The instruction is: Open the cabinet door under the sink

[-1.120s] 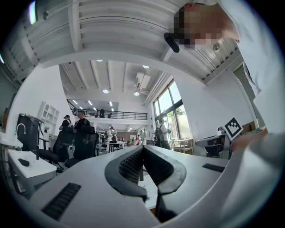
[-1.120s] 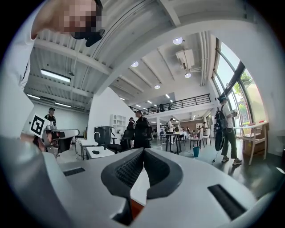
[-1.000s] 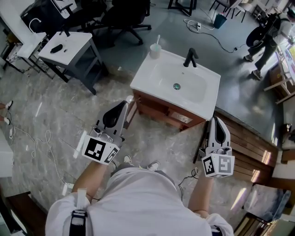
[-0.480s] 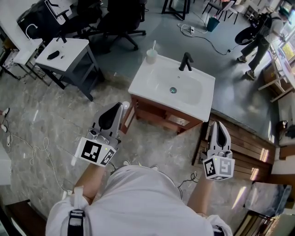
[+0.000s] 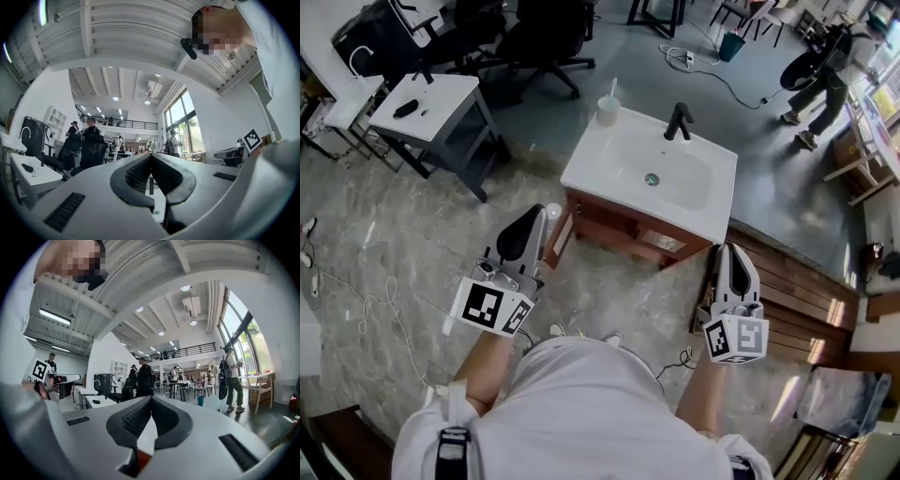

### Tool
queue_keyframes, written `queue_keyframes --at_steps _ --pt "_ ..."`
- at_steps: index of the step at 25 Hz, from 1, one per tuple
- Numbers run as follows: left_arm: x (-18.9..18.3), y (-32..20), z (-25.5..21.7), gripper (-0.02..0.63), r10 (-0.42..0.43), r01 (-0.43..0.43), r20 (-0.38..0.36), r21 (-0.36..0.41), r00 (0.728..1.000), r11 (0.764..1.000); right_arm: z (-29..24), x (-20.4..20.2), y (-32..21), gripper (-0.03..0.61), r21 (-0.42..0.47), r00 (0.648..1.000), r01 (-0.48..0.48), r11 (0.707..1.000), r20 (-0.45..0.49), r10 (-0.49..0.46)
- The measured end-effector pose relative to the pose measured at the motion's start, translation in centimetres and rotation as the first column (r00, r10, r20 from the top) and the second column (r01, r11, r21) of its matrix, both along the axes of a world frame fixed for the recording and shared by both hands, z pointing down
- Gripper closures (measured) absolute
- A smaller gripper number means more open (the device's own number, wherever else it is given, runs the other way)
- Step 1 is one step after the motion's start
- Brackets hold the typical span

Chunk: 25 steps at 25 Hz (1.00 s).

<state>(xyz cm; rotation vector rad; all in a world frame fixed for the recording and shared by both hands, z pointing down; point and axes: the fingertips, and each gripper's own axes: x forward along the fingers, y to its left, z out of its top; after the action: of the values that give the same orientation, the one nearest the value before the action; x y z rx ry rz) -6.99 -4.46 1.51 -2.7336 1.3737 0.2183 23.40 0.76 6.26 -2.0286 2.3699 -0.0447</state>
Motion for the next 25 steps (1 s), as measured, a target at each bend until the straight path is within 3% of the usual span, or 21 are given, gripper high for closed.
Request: queue_keyframes --at_steps 25 --pt "1.5 0.1 0.4 0.595 0.030 -0.030 0.011 0.001 0.999 1.000 0.3 -0.4 0.2 0.548 -0.006 1.000 0.026 1.000 -0.017 -0.026"
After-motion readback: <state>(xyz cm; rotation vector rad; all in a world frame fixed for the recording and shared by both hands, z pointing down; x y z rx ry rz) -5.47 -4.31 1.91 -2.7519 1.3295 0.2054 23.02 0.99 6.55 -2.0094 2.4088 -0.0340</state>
